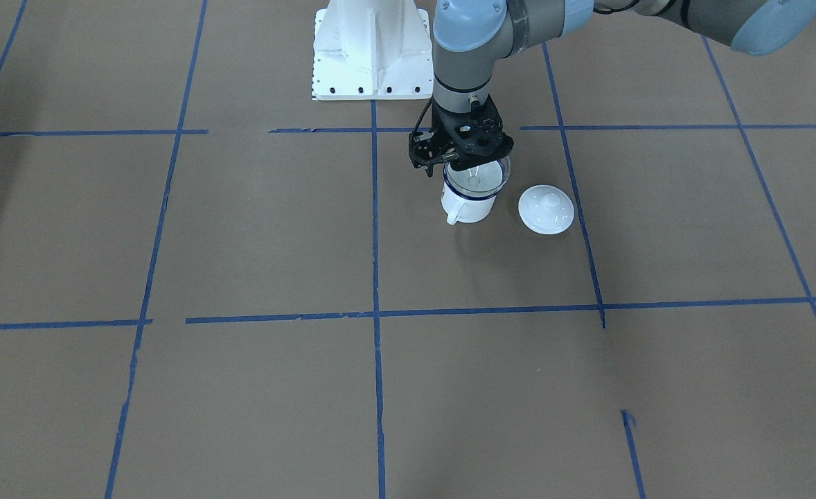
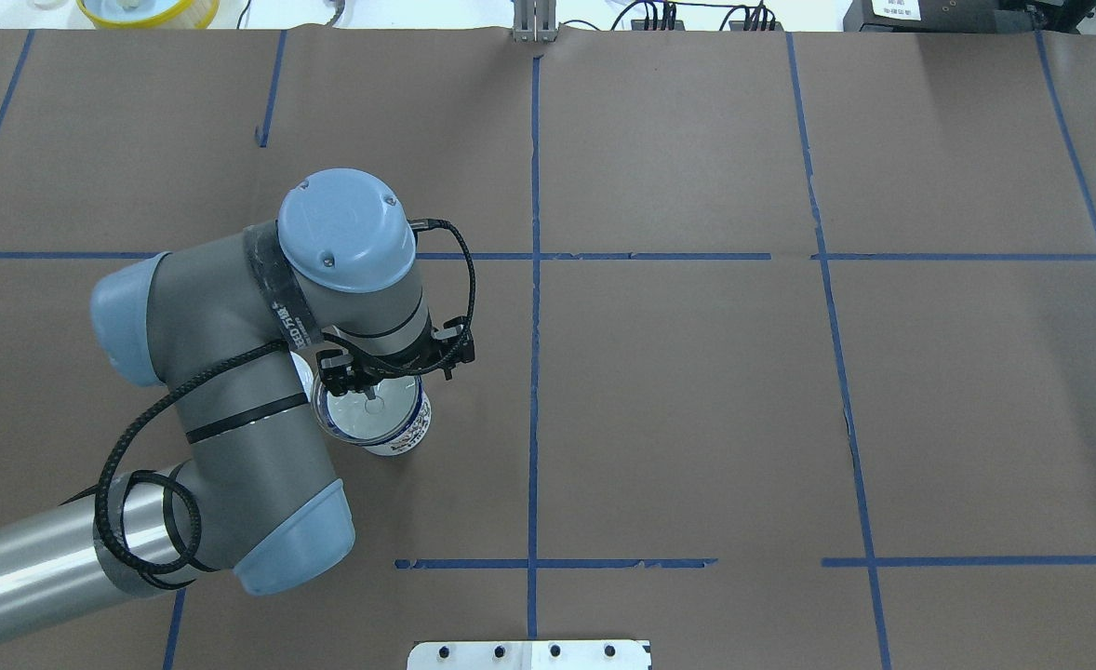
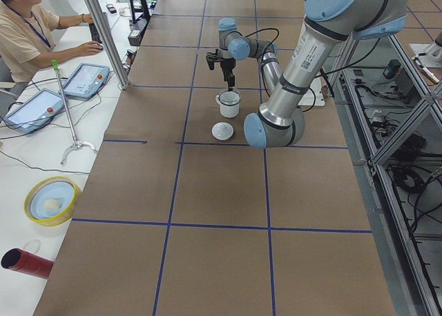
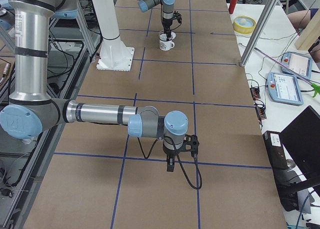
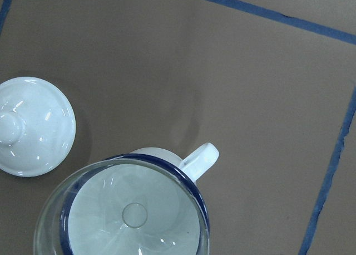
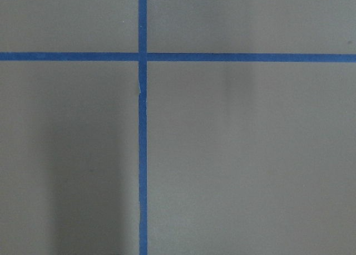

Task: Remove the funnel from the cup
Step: 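Lower the left gripper and close it on the funnel stem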

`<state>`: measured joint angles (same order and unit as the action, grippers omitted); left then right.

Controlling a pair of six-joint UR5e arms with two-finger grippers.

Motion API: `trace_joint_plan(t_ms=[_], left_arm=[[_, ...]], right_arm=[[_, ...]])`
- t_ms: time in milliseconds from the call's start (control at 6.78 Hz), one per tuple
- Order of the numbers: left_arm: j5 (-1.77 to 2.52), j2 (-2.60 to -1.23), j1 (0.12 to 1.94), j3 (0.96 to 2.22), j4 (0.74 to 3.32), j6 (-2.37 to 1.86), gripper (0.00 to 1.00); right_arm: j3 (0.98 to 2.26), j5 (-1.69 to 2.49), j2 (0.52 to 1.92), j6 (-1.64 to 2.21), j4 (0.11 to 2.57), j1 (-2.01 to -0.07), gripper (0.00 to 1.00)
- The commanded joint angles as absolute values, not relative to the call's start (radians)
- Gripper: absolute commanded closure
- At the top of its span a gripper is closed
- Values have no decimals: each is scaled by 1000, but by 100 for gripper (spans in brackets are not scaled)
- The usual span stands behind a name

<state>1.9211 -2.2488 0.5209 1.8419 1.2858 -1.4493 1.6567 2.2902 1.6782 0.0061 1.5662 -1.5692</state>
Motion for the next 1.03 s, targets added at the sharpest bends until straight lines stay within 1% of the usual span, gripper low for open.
trace_joint_plan(t_ms=[0,147,295,885], left_arm=[[1916,-2246,502,1825,1298,-1448,42],[1916,-2246,500,1827,1298,-1448,73],[1917,-2244,502,1830,1298,-1448,100],[1913,-2243,505,1859,1298,-1450,100]], right_arm=[[1657,2290,1678,6,1566,-1569,0],[1657,2290,1678,6,1566,-1569,0],[1657,2290,1678,6,1566,-1569,0],[1657,2290,1678,6,1566,-1569,0]])
